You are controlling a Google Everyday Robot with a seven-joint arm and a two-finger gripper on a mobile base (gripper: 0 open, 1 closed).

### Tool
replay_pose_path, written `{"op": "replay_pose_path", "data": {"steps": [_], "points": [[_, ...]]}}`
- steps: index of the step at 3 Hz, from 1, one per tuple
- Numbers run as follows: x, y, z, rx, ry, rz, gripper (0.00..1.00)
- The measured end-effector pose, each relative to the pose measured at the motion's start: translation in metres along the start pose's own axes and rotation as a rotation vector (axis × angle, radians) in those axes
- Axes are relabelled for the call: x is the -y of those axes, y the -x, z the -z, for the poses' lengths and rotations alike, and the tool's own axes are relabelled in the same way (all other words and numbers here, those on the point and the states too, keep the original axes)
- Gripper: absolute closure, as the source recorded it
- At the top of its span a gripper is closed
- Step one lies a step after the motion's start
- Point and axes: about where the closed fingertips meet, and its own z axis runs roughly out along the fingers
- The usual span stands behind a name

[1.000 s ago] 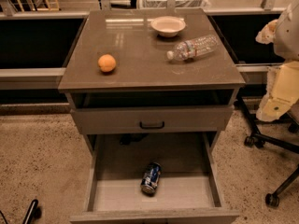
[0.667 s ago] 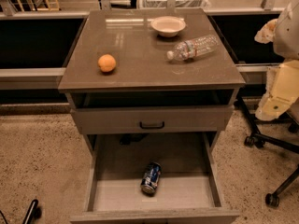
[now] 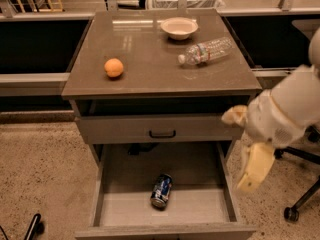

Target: Pick pepsi can from middle drawer and place on counter

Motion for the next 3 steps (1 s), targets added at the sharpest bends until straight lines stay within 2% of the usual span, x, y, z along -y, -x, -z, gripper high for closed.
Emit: {"op": "replay_pose_path", "data": {"steps": [1, 2, 3], "points": [[-0.050, -0.002, -0.059, 0.226, 0.155, 0.008, 0.00], [-0.059, 0.012, -0.057, 0.319, 0.165, 0.053, 0.00], [-0.055, 0.034, -0.091, 0.383, 0.237, 0.133, 0.00]]}}
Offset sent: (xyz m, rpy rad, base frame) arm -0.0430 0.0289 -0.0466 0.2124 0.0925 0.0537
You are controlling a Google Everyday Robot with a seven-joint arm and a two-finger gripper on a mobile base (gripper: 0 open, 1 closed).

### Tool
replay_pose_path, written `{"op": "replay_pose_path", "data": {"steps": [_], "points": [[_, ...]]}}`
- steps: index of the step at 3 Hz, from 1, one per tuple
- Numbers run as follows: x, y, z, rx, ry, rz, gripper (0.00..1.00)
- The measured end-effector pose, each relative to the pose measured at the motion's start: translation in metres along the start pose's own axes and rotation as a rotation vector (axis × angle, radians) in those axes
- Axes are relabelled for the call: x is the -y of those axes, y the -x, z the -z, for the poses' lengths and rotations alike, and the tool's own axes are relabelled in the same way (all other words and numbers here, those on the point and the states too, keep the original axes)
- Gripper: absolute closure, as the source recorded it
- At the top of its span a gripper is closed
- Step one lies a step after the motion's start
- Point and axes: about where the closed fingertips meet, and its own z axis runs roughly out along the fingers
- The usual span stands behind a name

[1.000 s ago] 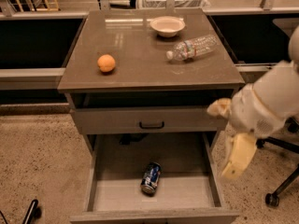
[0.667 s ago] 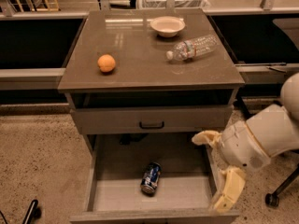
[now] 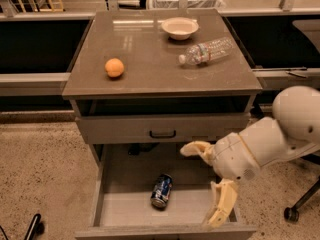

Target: Pick pepsi can from middle drawer and place on counter

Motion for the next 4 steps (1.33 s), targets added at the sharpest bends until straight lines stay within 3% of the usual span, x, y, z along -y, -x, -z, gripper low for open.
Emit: {"op": "replay_pose_path", "data": {"steps": [1, 2, 3, 4], "points": [[0.014, -0.004, -0.060, 0.201, 0.020, 0.078, 0.00], [0.037, -0.010, -0.077, 0.252, -0.028, 0.137, 0.00], [0.039, -0.014, -0.078, 0.253, -0.033, 0.134, 0.00], [0.067, -0.060, -0.089, 0.308, -0.097, 0.109, 0.00]]}}
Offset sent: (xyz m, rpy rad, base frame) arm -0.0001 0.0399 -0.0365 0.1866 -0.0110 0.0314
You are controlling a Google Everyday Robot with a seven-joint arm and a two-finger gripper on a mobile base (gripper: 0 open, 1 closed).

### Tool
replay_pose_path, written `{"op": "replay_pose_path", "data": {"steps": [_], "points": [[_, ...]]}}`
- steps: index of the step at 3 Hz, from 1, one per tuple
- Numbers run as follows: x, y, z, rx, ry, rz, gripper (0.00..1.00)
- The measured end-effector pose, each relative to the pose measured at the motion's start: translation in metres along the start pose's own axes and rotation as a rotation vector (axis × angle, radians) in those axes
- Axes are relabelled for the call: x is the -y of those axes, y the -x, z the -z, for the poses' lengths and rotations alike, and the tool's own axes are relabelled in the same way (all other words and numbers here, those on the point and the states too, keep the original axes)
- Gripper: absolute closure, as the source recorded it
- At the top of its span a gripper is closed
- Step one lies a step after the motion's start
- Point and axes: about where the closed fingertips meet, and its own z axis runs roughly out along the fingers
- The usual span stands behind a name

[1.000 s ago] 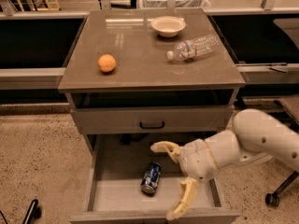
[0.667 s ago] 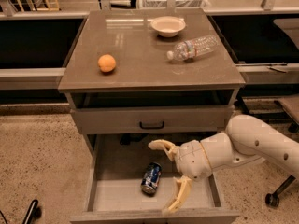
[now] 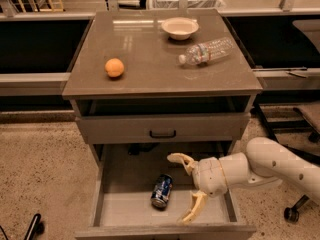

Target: Pick pepsi can from middle drawer and place on counter

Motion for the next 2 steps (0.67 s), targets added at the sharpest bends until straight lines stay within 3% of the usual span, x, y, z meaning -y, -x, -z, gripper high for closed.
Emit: {"op": "replay_pose_path", "data": {"steps": [1, 2], "points": [[0.016, -0.084, 0.000, 0.048, -0.117, -0.056, 0.00], [0.025, -0.141, -0.024, -0.015, -0.166, -0.119, 0.00]]}}
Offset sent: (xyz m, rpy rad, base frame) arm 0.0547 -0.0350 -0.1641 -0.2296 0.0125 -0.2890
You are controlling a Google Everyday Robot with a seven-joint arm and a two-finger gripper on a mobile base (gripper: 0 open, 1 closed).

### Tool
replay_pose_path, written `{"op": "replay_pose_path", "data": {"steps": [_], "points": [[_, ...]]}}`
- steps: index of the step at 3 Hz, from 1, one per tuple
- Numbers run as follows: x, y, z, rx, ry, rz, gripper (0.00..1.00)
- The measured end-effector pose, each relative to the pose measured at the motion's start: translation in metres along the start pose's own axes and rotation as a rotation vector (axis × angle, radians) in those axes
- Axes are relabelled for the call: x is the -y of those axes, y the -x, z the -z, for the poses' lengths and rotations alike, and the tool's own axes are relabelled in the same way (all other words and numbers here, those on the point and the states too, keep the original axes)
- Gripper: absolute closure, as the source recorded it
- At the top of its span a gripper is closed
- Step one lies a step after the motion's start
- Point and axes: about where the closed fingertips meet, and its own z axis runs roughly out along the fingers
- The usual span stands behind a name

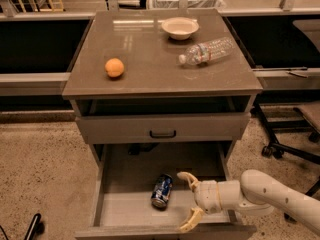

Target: Pick pepsi can from middle drawer and place on counter

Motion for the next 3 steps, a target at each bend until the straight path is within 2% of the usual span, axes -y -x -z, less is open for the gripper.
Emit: {"op": "replay_pose_path", "data": {"steps": [1, 2, 3], "points": [[0.010, -0.003, -0.005, -0.013, -0.027, -0.004, 0.00], [0.017, -0.007, -0.027, -0.023, -0.006, -0.022, 0.00], [0.027, -0.028, -0.054, -0.129, 0.003, -0.018, 0.00]]}}
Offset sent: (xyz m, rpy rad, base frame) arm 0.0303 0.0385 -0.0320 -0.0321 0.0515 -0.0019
